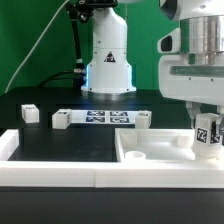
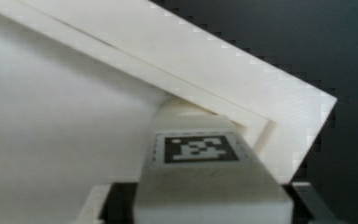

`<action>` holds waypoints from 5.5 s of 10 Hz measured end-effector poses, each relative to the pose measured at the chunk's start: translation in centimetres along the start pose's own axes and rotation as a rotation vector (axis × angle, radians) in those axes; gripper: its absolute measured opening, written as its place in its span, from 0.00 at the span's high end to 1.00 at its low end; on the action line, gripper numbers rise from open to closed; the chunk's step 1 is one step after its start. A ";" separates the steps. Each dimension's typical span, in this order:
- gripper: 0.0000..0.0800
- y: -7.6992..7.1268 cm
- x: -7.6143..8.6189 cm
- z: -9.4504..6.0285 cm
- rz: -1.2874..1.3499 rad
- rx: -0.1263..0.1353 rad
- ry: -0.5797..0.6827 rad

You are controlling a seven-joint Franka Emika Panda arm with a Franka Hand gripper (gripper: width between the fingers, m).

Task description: Assemble one leg

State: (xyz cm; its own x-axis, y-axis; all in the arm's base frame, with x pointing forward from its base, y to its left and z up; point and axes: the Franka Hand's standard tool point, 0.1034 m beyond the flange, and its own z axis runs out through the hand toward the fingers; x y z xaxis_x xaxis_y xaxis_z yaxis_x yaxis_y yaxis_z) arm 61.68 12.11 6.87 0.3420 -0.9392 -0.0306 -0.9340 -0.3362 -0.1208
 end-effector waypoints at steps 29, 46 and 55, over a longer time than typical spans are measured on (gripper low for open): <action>0.64 -0.7 0.2 -1.0 -1.155 -0.098 -0.039; 0.64 -0.5 0.8 -0.9 0.693 -0.044 -0.018; 0.19 -0.6 0.6 -0.9 0.464 -0.038 -0.046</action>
Offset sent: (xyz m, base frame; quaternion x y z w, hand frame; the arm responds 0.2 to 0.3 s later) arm 0.0028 -0.0052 -0.0020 -0.0189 -0.0095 0.1779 0.9838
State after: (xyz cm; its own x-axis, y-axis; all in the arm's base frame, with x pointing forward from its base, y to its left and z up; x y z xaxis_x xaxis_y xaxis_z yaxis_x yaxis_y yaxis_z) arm 62.30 11.69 7.84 -0.1095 -0.9871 -0.1172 -0.9921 0.1157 -0.0479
